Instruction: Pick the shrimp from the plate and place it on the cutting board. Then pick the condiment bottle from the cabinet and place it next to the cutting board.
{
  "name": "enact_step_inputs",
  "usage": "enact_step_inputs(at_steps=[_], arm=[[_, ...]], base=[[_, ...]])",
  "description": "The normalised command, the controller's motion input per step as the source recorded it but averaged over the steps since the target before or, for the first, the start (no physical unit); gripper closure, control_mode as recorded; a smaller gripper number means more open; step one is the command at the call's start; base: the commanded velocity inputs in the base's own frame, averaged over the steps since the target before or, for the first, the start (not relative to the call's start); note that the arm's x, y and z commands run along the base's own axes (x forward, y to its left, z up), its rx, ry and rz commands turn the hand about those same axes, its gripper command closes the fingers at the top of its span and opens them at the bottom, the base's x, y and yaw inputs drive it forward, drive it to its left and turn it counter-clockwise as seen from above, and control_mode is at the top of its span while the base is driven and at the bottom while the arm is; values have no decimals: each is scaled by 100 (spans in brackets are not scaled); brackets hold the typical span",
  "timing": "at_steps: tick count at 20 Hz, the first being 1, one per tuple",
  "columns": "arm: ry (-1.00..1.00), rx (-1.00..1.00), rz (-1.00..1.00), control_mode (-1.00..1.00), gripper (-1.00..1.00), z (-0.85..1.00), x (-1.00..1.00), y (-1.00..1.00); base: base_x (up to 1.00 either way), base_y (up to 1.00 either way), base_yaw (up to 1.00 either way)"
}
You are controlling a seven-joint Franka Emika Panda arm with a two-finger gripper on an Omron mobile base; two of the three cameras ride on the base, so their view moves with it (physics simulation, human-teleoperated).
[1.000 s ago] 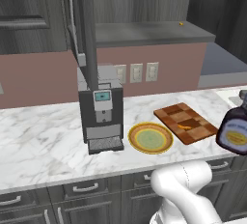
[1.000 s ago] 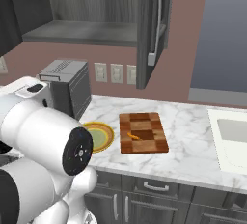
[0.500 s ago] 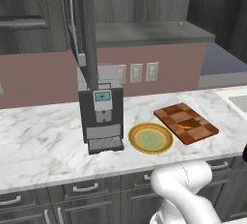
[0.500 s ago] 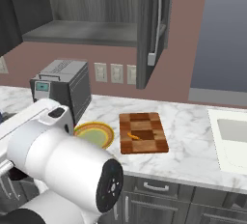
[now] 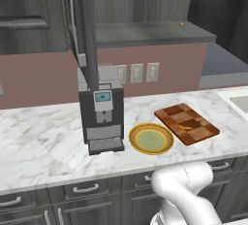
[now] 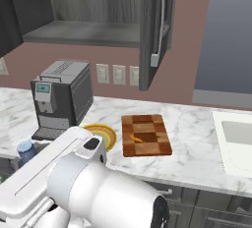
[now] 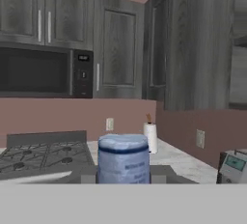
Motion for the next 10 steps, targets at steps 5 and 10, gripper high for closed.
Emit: enact_step_inputs(at_steps=[5,10], arm=[[0,0,0,-100,100,-60,3,-41],[0,0,0,-100,100,-55,21,-33]], base=[[0,0,0],[0,0,0]])
